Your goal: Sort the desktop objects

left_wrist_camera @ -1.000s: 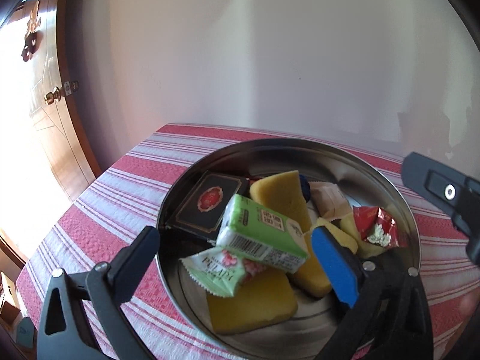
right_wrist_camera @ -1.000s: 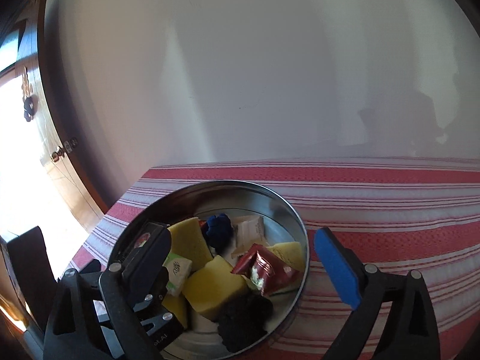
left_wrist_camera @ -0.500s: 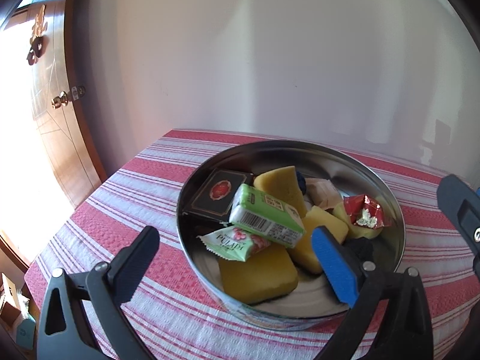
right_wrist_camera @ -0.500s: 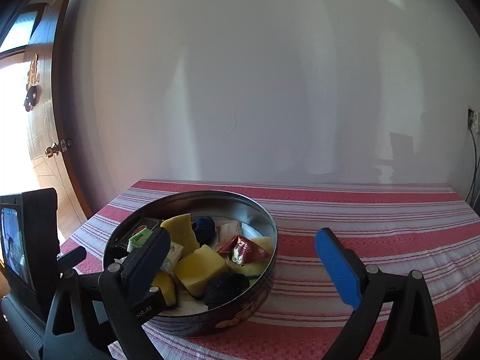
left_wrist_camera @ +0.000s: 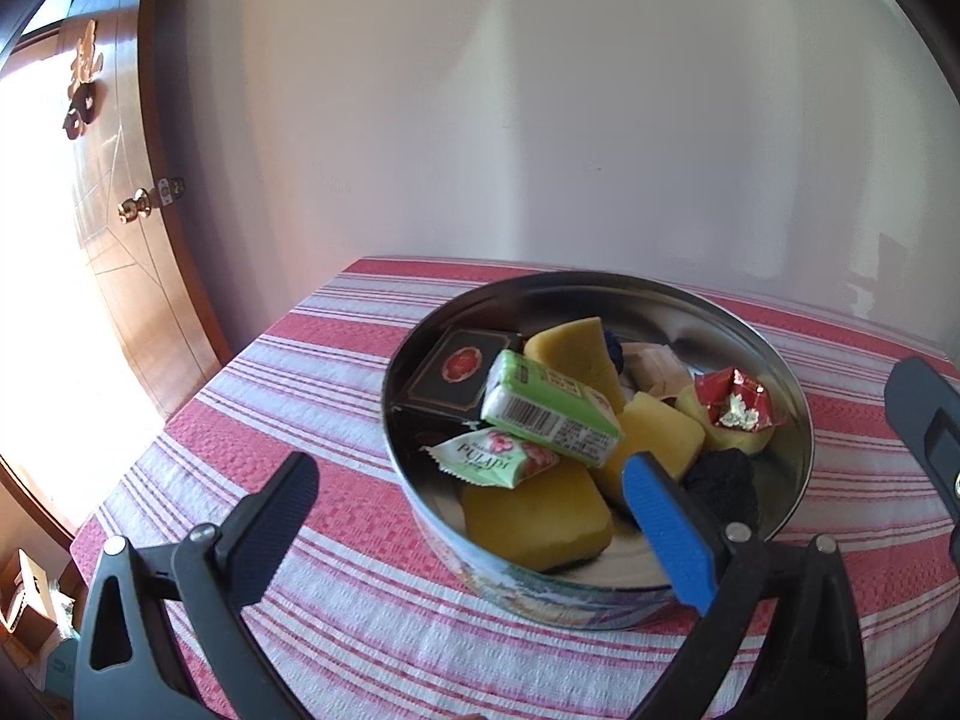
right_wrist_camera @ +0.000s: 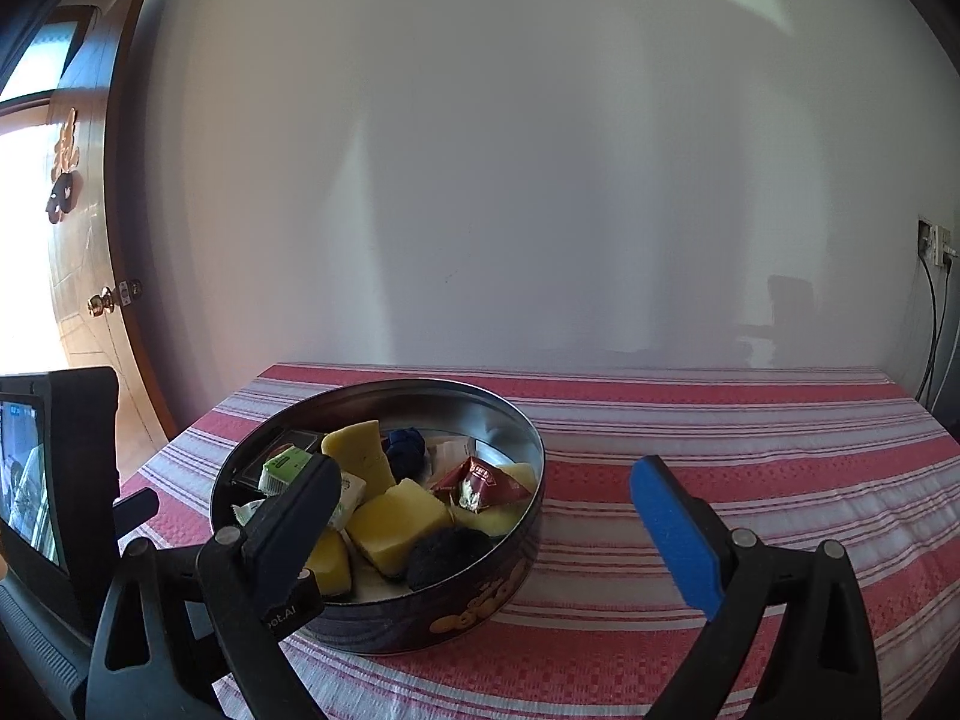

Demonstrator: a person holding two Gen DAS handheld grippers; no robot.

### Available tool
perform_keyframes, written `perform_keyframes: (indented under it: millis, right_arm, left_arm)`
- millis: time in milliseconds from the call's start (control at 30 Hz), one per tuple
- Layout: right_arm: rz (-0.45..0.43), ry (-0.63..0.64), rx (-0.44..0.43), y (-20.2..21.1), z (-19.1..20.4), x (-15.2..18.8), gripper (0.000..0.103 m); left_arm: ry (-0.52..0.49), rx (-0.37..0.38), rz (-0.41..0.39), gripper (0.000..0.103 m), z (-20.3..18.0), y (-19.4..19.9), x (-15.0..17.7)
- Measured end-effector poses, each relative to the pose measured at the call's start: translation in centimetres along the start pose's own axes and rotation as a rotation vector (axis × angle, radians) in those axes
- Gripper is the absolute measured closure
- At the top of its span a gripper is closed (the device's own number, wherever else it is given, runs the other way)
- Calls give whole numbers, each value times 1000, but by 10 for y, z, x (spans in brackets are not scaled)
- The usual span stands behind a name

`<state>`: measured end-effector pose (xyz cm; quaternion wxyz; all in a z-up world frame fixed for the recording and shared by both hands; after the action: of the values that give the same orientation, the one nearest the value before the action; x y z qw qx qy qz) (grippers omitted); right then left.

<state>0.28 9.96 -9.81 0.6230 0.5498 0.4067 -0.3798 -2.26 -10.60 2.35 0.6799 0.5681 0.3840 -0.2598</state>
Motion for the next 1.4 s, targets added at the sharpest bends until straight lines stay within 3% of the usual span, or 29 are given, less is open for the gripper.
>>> perform_keyframes:
  millis: [467,1400]
  right_arm:
    - [-22,-1,2,20,0,2,4]
    - [-75,-17,20,46,-22,2,4]
  left_arm:
    - [-27,-54,-62,0,7,27,0]
    - [-32,-15,-92,0,-1,59,1]
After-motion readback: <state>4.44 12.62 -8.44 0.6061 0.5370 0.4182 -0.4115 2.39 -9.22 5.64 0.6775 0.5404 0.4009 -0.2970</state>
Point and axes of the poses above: each gripper's, at about its wrist camera, not at the fingertips, and y roughly against the way its jaws point, z to its left, x to its underside, the point moved 2 cm from there along -y, roughly the way its jaws point
